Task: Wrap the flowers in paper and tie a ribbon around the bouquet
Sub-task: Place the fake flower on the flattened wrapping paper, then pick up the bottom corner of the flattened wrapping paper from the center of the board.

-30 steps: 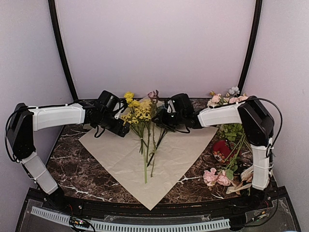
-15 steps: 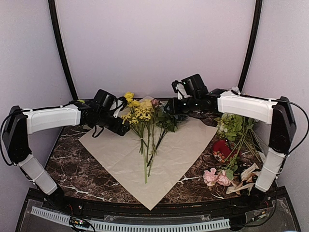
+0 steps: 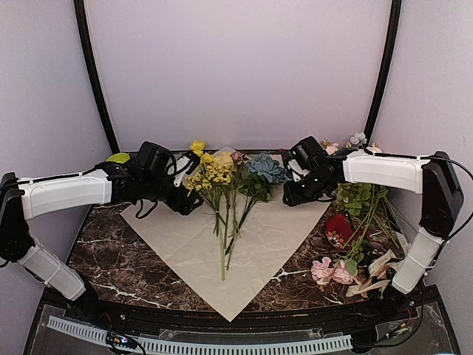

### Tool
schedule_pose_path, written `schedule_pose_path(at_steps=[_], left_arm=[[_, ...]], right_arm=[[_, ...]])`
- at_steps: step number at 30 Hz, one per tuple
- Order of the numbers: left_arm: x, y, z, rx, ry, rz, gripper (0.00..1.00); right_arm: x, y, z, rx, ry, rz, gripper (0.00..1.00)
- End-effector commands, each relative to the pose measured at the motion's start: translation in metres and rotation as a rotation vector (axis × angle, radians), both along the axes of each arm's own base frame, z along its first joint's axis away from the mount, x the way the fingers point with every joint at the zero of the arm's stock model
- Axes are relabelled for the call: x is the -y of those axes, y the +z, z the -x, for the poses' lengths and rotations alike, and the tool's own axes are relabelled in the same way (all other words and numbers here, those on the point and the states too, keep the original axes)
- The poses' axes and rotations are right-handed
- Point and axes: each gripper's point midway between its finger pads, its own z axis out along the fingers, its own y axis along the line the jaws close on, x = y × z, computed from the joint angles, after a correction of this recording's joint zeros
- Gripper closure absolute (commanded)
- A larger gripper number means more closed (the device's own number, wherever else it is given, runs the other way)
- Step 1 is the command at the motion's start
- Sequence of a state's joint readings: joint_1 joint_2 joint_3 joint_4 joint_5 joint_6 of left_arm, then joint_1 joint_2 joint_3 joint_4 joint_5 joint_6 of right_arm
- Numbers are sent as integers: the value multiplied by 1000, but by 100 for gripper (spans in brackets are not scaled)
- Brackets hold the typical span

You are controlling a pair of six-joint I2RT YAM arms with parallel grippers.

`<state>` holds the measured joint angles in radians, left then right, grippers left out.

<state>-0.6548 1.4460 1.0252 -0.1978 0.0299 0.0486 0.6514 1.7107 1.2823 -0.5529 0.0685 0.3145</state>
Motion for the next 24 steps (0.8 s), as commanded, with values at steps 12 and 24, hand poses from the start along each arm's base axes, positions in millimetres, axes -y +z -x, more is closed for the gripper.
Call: schedule_pose_path(at_steps=[12,24], left_arm=[[-41,-115,29,-236,203,-247,25],[-9,-132,14,-224,148,-251,26]], right_arm=[[15,-77,7,-140,-5,109,59],[13,-97,1,-167,-27,130,60]])
